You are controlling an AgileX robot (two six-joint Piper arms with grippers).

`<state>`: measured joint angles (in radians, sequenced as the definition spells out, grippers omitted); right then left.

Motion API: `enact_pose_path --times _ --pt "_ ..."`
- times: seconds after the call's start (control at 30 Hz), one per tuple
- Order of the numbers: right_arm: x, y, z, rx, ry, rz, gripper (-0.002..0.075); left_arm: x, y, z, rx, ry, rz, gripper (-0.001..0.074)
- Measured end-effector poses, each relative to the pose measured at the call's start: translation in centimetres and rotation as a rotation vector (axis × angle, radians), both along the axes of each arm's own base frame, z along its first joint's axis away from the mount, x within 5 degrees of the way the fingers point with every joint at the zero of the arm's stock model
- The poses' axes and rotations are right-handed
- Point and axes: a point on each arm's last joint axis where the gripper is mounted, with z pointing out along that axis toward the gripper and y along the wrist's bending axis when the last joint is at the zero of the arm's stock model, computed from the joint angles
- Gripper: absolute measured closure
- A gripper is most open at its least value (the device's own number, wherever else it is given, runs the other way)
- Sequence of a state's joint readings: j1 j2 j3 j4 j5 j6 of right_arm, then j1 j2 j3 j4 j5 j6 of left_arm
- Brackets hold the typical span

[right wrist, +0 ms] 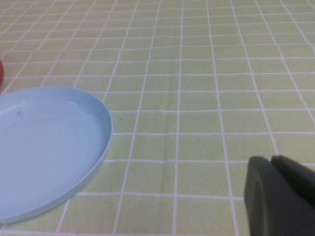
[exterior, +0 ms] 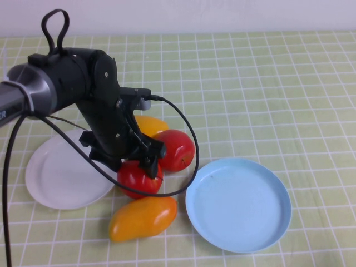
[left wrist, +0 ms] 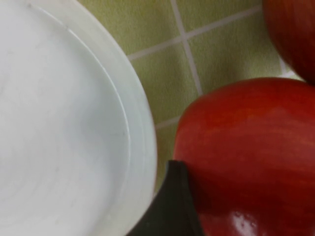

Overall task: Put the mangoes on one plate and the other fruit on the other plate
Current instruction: Put one type of fruit in the left plate

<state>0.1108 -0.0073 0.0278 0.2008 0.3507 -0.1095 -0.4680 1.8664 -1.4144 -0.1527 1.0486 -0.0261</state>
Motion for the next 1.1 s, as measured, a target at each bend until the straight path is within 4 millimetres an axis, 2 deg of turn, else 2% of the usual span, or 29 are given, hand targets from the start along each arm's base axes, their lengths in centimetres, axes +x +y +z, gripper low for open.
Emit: enact_pose_path --times 0.07,0.17,0.4,0.5,0.63,0.8,0.97,1.1 --pt "0.0 0.0 0.0 0.000 0.000 0.000 0.0742 0.0 0.0 0.0 0.000 0.000 0.000 0.0174" --pt "0.0 0.0 0.0 0.000 0.000 0.000 0.0742 -0.1 0.0 1.4 -0.012 -0.020 -0.003 0.0174" --pt "0.0 0.0 0.0 0.000 0.000 0.000 0.0743 -0.9 1.2 8.5 0.022 -0.155 -0.039 0.0174" --pt "0.0 0.0 0.0 0.000 0.000 0.000 0.0743 -0.5 2.5 9.6 0.058 -0.196 -0.020 0.0174" --pt "0.0 0.0 0.0 0.000 0.000 0.000 0.0742 0.4 5.2 9.1 0.094 -0.180 0.048 0.0174" --pt "0.0 0.0 0.0 0.000 0.000 0.000 0.0742 0.4 8.5 6.2 0.172 -0.089 0.115 0.0174" --pt "0.0 0.0 0.0 0.000 0.000 0.000 0.0742 -0.2 10.3 4.1 0.214 -0.012 0.144 0.0174" --pt "0.0 0.0 0.0 0.000 0.000 0.000 0.0742 -0.4 10.8 3.4 0.228 0.012 0.135 0.0174"
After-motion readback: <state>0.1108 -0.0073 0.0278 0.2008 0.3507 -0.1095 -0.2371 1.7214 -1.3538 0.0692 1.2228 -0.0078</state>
